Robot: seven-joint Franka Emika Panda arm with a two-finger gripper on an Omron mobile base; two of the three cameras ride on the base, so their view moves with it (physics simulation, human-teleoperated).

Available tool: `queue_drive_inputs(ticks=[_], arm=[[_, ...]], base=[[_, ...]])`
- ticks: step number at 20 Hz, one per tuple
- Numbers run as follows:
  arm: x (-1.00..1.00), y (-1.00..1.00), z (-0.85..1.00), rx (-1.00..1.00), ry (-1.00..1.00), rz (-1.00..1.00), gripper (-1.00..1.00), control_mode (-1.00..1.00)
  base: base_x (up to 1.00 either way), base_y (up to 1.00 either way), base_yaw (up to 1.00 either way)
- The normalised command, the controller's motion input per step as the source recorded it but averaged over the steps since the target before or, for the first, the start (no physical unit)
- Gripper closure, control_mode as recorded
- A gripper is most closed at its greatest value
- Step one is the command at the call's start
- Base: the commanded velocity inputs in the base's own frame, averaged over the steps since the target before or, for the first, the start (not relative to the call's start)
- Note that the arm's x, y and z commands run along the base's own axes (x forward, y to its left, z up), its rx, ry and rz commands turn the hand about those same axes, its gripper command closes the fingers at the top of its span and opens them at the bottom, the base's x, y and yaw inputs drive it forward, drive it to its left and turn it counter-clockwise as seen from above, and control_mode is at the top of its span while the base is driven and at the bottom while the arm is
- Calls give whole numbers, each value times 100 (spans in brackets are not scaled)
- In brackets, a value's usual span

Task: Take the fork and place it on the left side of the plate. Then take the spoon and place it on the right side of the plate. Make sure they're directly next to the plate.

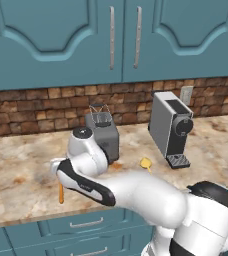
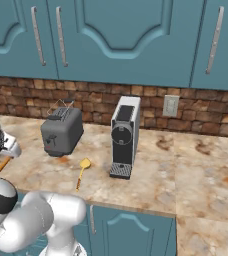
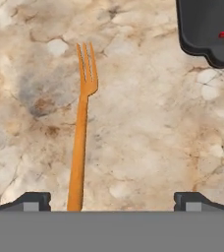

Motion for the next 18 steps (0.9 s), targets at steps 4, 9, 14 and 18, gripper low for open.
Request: queue_drive_inputs(ticks=[4,9,14,18], arm=[[30,14,-44,0,0,0,-100,-100],[27,20,-36,0,0,0,-100,-100],[19,19,-22,0,1,-2,-100,-100],[2,15,-15,0,1,-2,-100,-100]], base=[[0,0,0],[0,0,0],[0,0,0],[0,0,0]])
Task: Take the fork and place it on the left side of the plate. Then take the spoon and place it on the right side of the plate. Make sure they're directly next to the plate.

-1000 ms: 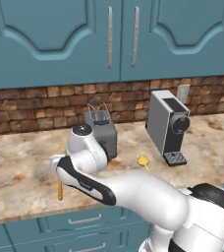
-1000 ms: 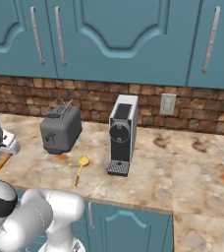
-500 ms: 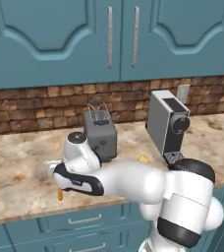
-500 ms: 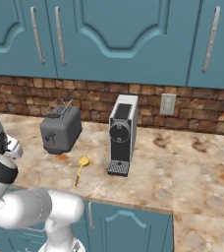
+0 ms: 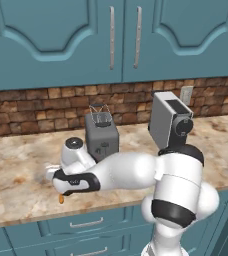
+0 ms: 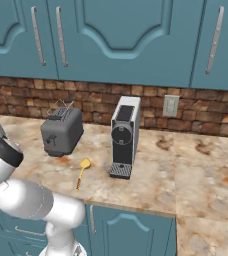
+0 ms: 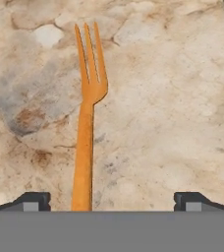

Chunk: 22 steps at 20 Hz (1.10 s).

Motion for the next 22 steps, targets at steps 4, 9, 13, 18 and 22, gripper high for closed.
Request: queue_drive_inputs(ticks=[4,9,13,18,22], arm=[[1,19,-4,0,0,-3,-100,-100],[0,7,-6,0,1,-2,-100,-100],[2,0,-11,0,0,-1,-100,-100],[18,0,-17,0,0,0,-100,-100],[33,0,-19,0,0,0,-100,-100]], base=[[0,0,0],[0,0,0],[0,0,0],[0,0,0],[0,0,0]])
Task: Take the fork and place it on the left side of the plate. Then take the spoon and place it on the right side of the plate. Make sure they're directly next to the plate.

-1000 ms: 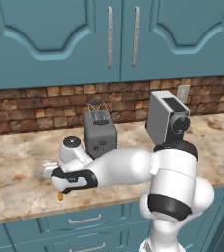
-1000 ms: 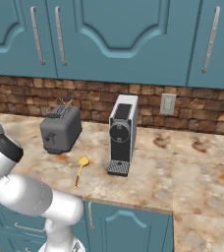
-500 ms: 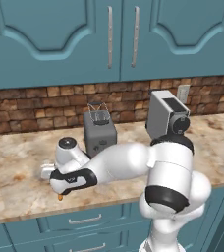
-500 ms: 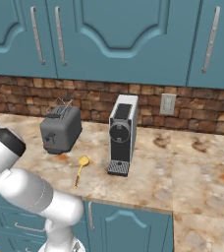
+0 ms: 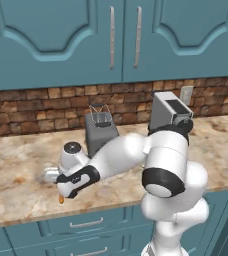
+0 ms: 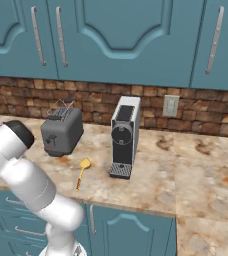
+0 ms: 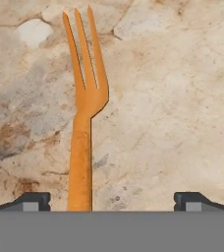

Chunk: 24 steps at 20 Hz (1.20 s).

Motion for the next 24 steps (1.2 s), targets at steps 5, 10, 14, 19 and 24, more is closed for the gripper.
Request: queue_drive_inputs(ticks=[5,10,14,19,24], arm=[[38,0,-18,0,0,0,-100,-100],[32,18,-9,0,0,-1,-100,-100],[20,13,-11,0,0,-3,-100,-100],[-10,8,-47,-3,2,-6,-100,-100],[-4,35,-39,-5,7,-6,-100,-100]], base=[[0,0,0],[0,0,0],[0,0,0],[0,0,0],[0,0,0]])
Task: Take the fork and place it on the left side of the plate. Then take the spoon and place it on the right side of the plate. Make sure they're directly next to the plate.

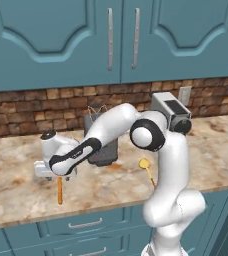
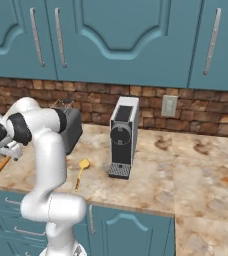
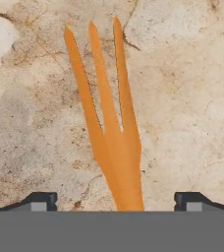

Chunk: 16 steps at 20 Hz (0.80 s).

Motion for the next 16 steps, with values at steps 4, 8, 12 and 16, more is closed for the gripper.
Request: queue_drive_inputs(ticks=[4,8,12,16], arm=[[-36,22,-54,-8,1,-1,100,-100],[-74,-1,-77,-2,0,-1,100,-100],[-92,-23,-25,0,-1,-5,100,-100],[-100,-40,42,6,-9,-8,100,-100]], base=[[0,0,0],[0,0,0],[0,0,0],[0,0,0]])
